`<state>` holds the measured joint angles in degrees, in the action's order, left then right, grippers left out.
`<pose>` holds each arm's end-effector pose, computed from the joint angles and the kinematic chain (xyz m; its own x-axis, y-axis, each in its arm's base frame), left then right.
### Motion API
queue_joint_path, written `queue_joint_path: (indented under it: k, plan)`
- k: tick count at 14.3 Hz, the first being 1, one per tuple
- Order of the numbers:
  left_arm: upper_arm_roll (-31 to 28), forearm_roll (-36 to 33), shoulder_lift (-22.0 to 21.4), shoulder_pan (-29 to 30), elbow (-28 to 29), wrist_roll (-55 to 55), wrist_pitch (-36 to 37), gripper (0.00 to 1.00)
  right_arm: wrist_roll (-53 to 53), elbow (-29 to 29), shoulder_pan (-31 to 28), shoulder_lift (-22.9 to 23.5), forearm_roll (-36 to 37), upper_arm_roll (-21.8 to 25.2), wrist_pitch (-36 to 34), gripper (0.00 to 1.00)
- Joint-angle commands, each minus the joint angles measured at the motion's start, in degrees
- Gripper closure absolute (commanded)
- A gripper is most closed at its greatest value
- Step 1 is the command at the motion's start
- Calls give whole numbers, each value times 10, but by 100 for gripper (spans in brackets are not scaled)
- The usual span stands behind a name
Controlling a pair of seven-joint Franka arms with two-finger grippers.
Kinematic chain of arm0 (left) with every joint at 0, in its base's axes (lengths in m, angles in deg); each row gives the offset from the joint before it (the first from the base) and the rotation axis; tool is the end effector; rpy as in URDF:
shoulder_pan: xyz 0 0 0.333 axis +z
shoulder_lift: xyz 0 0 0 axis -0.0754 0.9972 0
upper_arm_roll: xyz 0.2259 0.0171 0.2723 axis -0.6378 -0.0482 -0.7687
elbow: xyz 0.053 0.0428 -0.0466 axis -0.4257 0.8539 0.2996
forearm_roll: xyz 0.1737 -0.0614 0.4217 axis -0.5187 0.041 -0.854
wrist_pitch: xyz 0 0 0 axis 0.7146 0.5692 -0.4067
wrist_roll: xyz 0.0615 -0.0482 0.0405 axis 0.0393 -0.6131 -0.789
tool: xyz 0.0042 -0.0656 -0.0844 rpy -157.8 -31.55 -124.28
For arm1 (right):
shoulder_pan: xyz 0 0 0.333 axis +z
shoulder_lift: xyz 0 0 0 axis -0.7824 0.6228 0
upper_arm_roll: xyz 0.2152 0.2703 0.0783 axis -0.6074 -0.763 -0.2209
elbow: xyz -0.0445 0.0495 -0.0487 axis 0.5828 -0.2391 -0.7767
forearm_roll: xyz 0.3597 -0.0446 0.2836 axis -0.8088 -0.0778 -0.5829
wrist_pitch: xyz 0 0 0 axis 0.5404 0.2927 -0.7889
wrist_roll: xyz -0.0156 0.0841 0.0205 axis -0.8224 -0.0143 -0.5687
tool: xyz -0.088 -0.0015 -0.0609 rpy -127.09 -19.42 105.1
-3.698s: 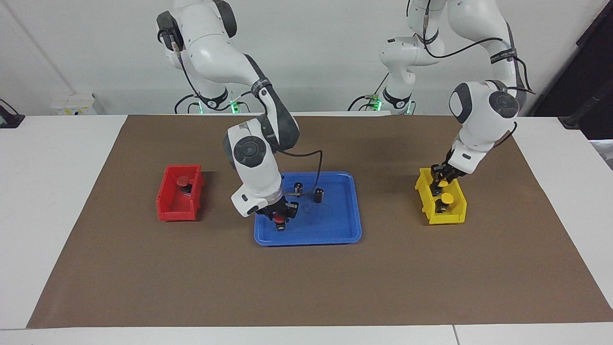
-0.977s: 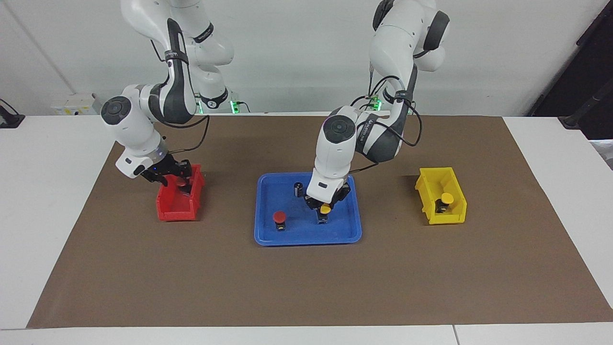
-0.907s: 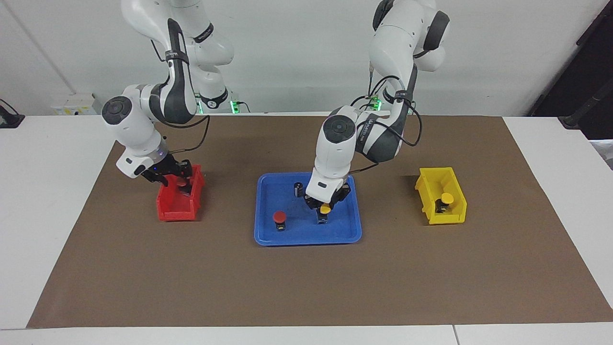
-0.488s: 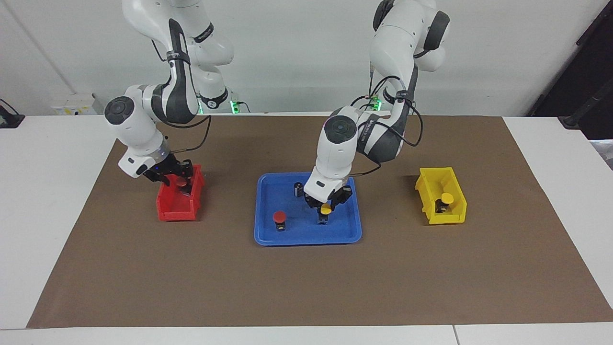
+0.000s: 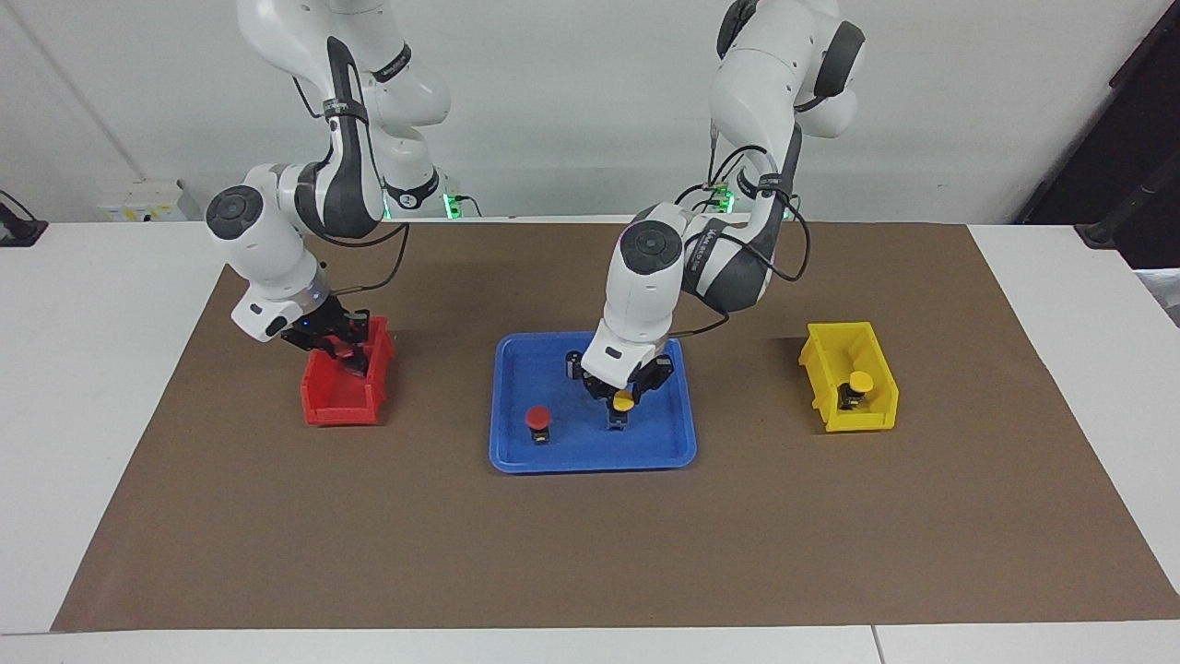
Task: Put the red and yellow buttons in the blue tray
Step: 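Release the yellow button in the tray while the right gripper grasps red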
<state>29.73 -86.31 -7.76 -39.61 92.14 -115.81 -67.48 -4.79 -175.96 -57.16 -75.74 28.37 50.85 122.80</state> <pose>0.6408 -0.4789 0.3785 0.9934 0.1074 0.0405 0.1046 -0.9923 0.0656 0.5704 -0.0360 0.3430 0.9912 0.1199 -0.0552 0.1174 -0.9919 -0.0478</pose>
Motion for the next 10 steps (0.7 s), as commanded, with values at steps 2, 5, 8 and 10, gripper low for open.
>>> queue_joint_path:
  k: [2, 5, 8, 10]
  plan:
    - [-6, -2, 8, -6, -7, -40, -21, 42, 2, 50, -5, 5, 3, -5, -52, 91]
    - [-6, -3, 8, -5, -7, -40, -22, 42, 5, 155, -5, 34, 2, -6, -150, 91]
    - [-7, -6, 7, -4, -9, -39, -6, 25, 46, 299, 15, 75, 3, -9, -281, 91]
    - [-8, -27, 7, -3, -17, -40, 27, 3, 87, 385, 37, 108, 0, -10, -344, 91]
